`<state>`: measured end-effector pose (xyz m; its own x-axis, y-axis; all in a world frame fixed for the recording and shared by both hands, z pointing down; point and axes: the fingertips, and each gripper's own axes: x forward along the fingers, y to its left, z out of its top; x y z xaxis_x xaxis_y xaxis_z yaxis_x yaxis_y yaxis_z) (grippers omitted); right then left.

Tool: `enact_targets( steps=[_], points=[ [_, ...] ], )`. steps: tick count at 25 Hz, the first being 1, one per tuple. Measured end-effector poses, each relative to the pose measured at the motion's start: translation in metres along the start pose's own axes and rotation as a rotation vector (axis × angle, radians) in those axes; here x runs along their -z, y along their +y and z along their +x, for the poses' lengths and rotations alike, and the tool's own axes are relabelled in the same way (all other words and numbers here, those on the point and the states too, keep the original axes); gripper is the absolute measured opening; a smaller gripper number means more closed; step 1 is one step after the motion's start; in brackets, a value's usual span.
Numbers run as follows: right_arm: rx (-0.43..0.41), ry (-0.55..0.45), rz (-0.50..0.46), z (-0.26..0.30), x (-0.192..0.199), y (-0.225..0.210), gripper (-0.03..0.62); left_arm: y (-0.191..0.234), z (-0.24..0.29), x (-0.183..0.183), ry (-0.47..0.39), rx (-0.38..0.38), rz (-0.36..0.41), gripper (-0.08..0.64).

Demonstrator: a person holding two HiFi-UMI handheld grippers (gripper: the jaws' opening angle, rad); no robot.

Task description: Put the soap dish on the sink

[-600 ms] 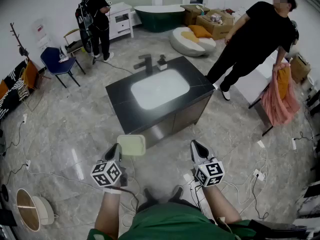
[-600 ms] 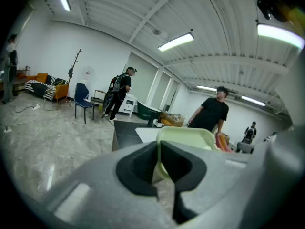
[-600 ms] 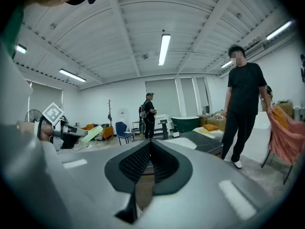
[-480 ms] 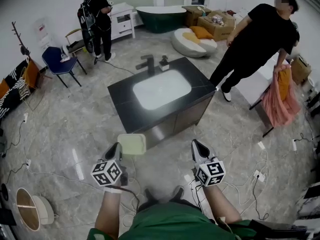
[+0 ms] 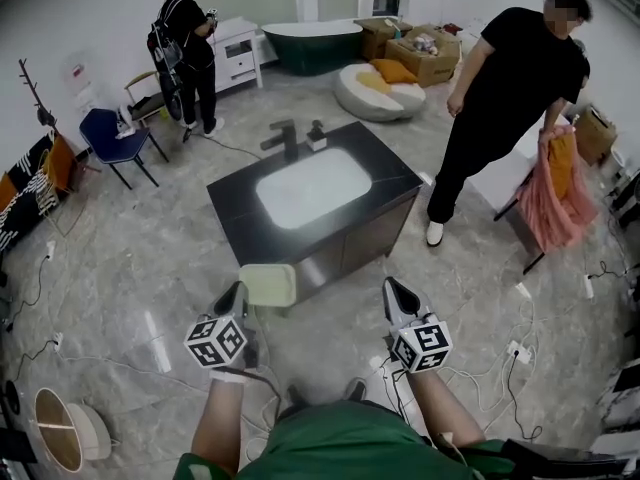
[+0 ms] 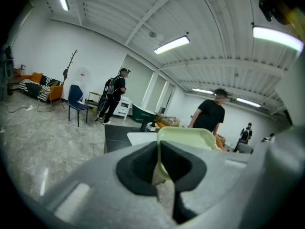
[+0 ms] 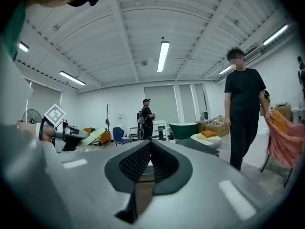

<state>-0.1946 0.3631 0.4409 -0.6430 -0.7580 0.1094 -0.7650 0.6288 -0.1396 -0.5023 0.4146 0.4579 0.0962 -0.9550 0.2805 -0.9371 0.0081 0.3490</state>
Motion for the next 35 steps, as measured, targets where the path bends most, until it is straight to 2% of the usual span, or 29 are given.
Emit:
enact_targets(
  steps=[10,18,27,35],
  points=[
    [0.053,-0.049,0.031,-0.044,-0.023,-0.107,-0.002,-0.101,0.056,0.000,-0.015,0.058,0.020,0.017],
    [0.137,-0.050,0.066,-0.054,-0.021,-0.178,-0.002,-0.146,0.122,-0.002,0.025,0.100,0.063,0.017],
    [0.249,-0.026,0.062,-0.016,-0.023,-0.262,-0.002,-0.166,0.239,-0.004,0.076,0.168,0.042,0.017],
    [0.338,-0.016,0.027,0.073,-0.045,-0.336,-0.002,-0.158,0.365,-0.026,0.109,0.225,0.016,0.017]
  ],
)
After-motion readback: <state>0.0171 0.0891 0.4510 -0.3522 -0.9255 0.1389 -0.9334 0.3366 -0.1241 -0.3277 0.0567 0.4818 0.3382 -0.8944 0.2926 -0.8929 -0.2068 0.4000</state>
